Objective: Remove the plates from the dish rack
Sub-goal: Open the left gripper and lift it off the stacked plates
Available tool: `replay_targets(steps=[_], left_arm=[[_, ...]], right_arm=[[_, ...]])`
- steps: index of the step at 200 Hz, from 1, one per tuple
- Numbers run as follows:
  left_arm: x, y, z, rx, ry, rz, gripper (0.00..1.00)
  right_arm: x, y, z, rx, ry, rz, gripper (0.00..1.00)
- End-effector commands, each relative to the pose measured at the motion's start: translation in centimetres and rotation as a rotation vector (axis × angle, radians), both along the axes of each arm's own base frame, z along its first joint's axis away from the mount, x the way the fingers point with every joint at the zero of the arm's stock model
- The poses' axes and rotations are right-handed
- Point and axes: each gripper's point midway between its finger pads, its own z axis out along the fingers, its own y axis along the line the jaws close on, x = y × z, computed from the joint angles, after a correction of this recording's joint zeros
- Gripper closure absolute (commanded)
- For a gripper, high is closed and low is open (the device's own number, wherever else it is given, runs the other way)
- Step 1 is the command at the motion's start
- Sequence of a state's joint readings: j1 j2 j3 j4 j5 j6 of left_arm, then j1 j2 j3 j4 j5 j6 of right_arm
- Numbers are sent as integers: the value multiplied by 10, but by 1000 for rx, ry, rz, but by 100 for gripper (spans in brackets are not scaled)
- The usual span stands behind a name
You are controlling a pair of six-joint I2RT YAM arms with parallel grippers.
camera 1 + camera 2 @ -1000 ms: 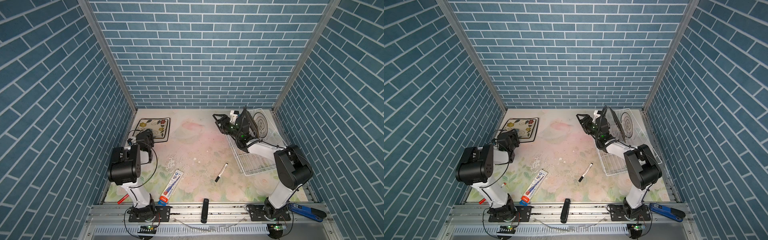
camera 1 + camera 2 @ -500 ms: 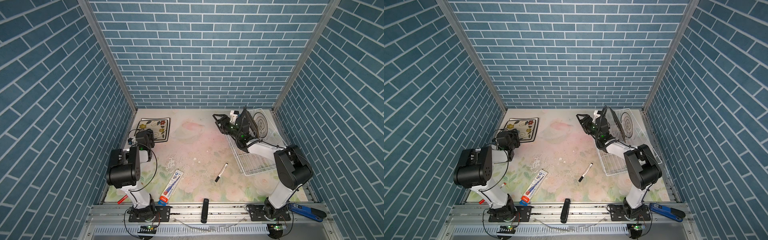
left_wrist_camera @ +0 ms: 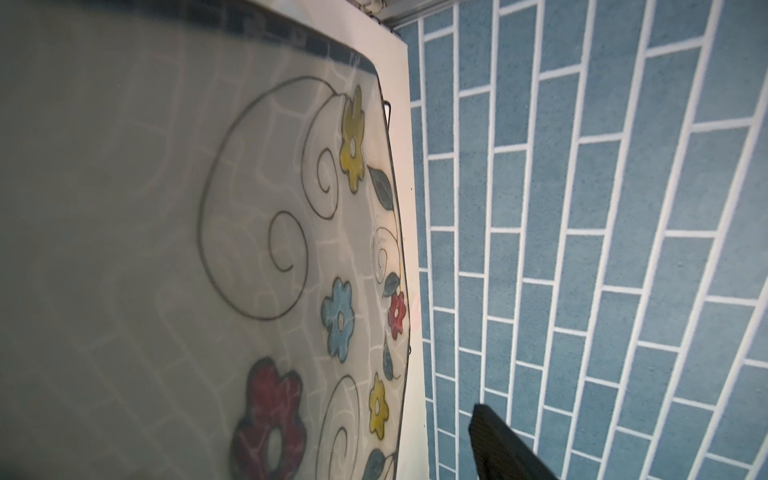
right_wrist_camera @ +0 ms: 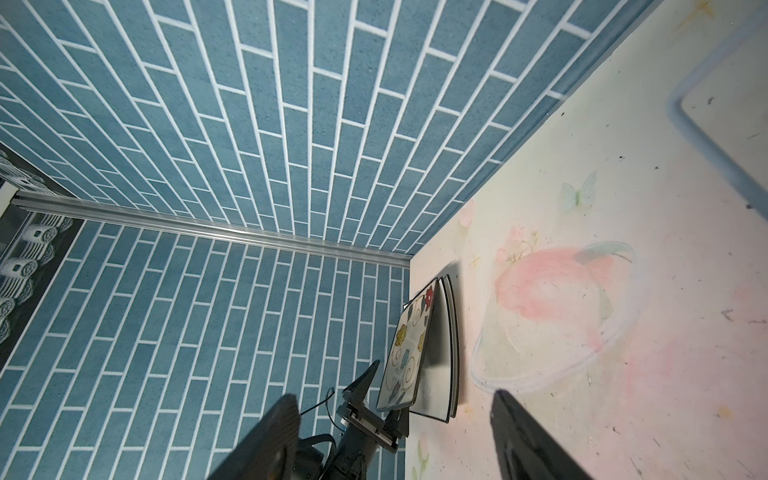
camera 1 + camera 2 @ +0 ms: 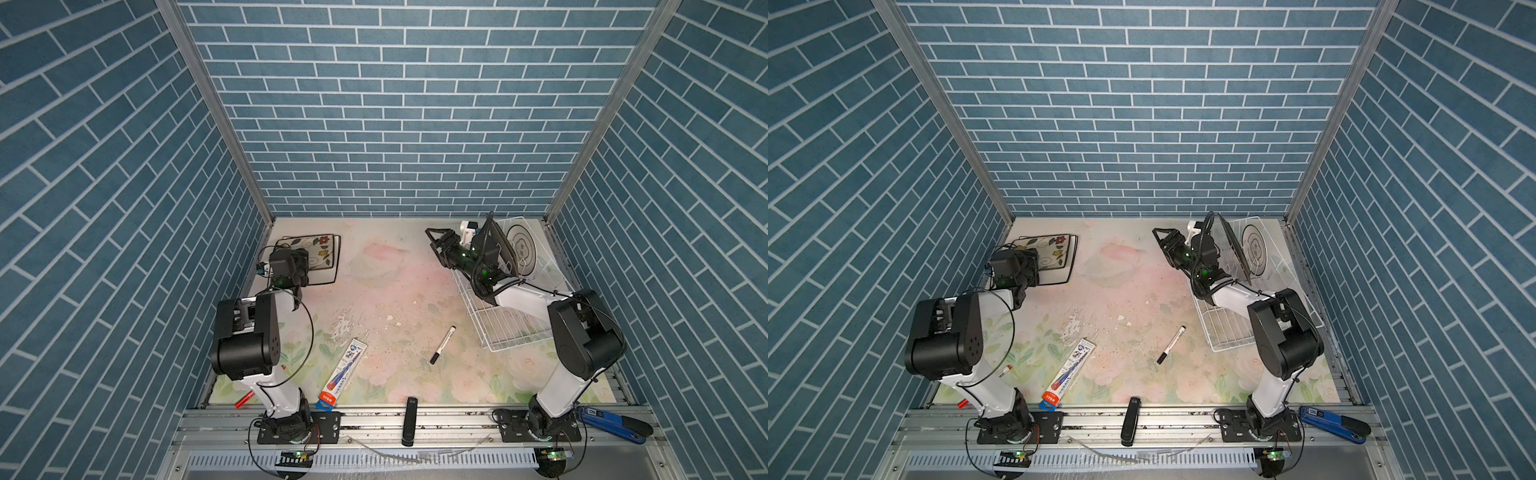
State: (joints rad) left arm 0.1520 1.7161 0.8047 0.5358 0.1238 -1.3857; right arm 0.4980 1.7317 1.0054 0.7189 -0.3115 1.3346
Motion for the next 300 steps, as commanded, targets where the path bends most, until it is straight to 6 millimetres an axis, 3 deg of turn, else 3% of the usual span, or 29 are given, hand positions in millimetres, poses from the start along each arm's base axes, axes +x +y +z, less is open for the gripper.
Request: replay_targets(steps=[1, 218, 300], left_arm=[[13, -5, 22, 37, -55, -50, 24], [-7, -9, 7, 25, 53, -82, 9], [-24, -6, 2, 23, 83, -57, 5]], right_arm=[[1, 1, 26, 17, -58, 6, 26], [-4, -2, 26, 17, -58, 3, 26], [-6, -4, 25, 16, -55, -2, 26]])
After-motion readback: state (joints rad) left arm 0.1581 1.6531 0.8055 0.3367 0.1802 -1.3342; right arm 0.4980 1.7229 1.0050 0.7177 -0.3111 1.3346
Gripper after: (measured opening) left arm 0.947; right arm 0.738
